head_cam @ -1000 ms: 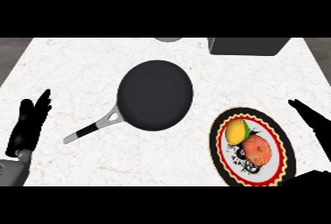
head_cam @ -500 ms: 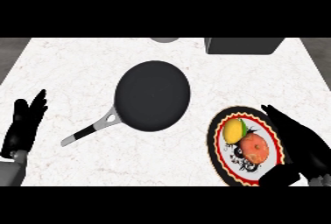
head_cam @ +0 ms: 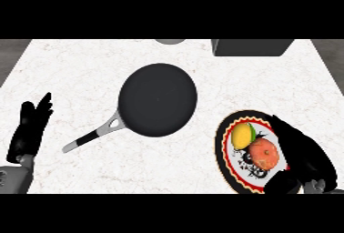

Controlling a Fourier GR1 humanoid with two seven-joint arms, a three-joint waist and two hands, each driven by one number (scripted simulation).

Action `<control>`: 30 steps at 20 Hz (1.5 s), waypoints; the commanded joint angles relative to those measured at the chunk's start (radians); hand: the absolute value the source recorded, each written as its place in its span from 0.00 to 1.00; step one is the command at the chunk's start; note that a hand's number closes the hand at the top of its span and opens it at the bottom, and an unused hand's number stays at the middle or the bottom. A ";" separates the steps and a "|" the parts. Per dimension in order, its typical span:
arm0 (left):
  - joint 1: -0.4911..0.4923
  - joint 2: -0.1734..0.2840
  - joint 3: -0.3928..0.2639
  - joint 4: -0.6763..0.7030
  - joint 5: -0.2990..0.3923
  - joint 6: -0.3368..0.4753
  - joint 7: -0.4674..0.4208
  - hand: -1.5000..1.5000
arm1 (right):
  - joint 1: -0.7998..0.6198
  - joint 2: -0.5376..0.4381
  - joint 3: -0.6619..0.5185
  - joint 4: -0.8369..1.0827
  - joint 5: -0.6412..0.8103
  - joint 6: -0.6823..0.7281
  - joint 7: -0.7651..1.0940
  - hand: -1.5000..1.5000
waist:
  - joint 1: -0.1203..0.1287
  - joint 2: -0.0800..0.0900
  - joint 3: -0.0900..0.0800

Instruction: Pick the squash from the plate and place it in the pan

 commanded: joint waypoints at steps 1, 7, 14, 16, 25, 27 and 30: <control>0.002 -0.028 0.033 -0.022 -0.033 -0.017 0.025 0.50 | 0.017 0.077 0.003 0.014 0.058 0.024 0.005 0.00 | 0.000 -0.001 0.000; 0.028 -0.031 0.088 -0.059 -0.058 -0.057 0.031 0.50 | 0.031 0.119 -0.029 0.000 0.110 0.054 -0.020 0.00 | 0.000 -0.001 0.000; -0.010 -0.067 0.109 -0.036 -0.106 -0.095 0.042 0.50 | -0.040 0.186 -0.064 0.186 0.178 0.046 -0.120 0.00 | 0.000 0.000 0.000; -0.007 -0.094 0.127 0.016 -0.125 -0.090 -0.022 0.50 | 0.014 0.163 -0.093 0.185 0.186 0.038 -0.186 0.00 | -0.001 0.000 0.000; 0.108 -0.102 0.152 -0.164 -0.141 -0.135 0.054 0.50 | -0.028 0.221 -0.119 0.277 0.250 0.063 -0.176 0.00 | 0.004 -0.001 0.000; 0.026 -0.082 0.180 -0.077 -0.142 -0.141 0.040 0.50 | -0.030 0.189 -0.082 0.321 0.292 0.023 -0.279 1.00 | 0.002 0.000 0.000; 0.021 -0.132 0.155 -0.034 -0.159 -0.120 -0.003 0.50 | -0.107 0.148 -0.104 0.317 0.341 0.033 -0.267 1.00 | 0.001 0.001 0.000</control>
